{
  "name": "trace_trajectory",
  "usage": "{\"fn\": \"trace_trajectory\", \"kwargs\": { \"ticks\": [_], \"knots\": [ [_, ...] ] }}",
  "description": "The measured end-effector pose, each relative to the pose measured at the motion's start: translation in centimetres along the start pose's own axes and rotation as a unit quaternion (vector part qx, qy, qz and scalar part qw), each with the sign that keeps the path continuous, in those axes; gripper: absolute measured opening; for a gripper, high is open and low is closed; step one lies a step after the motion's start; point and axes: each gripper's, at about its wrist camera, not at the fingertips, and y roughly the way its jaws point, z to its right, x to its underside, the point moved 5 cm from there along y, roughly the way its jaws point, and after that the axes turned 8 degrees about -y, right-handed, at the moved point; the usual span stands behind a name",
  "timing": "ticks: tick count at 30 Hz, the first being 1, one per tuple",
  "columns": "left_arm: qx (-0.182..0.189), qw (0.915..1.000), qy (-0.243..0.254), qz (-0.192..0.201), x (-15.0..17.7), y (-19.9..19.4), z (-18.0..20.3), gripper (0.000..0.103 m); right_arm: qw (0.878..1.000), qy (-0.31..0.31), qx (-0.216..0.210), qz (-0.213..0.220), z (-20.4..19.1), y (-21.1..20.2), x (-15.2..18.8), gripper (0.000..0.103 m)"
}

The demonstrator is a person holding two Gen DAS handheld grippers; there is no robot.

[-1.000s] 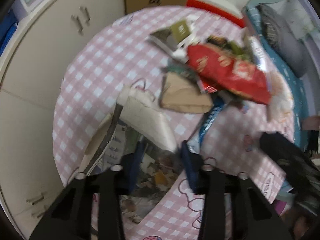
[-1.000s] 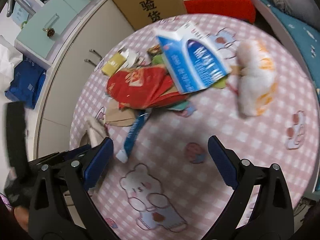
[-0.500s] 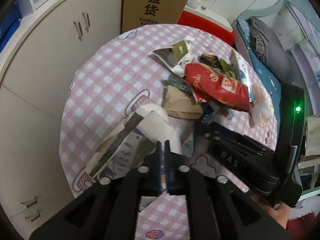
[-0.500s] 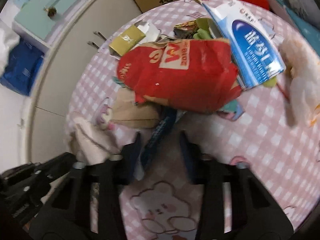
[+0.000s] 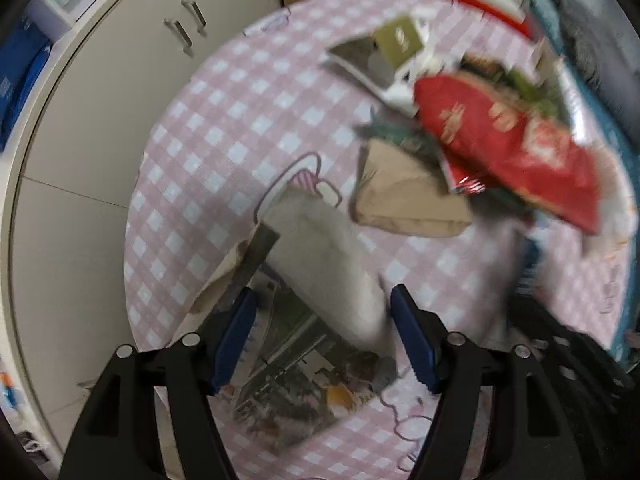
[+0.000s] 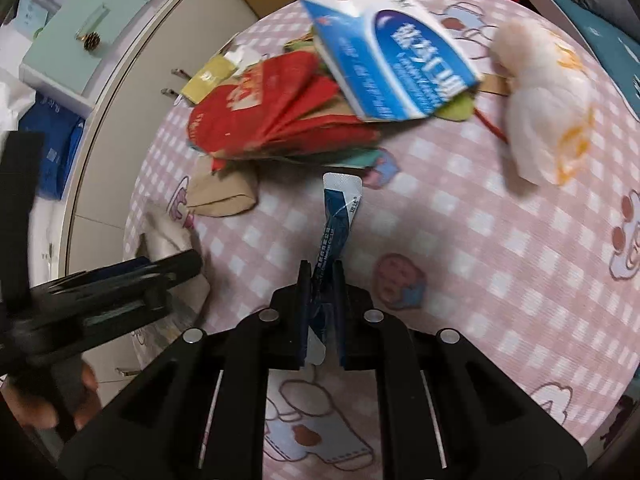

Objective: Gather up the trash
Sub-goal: 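Grasp the white paper bag with the left tool while the right tool grasps the blue sachet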

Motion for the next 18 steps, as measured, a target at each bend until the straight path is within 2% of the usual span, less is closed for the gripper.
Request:
{"fn": "trace_trajectory", "kwargs": {
  "ticks": [2,6,8,9,14,18],
  "knots": [
    [-0.012,0.9999,0.004,0.010,-0.1,0.3,0.1,0.065,1.000,0.008,-0.003,0.002,0.5,-0.3,0.1,0.010],
    [0.006,0.9995,0.005,0.032,0.1,-1.4,0.0,0.044,1.000,0.018,-0.011,0.008,1.1,-1.1,0.3,0.009],
    [0.018,0.9990,0.005,0.040,0.2,-2.4,0.1,0.026,0.999,0.024,-0.019,0.013,1.3,-1.8,0.3,0.008],
    [0.018,0.9988,0.004,0.046,0.2,-2.9,0.1,0.023,0.999,0.024,-0.021,0.016,1.3,-2.2,0.3,0.008],
    [0.081,0.9945,-0.009,0.066,0.7,-6.5,0.1,0.016,0.999,0.022,-0.030,0.034,1.6,-4.8,0.2,0.008],
    [0.134,0.9873,-0.005,0.085,1.9,-9.8,2.0,0.015,0.998,0.026,-0.034,0.055,2.6,-7.8,0.4,0.008]
  ]
}}
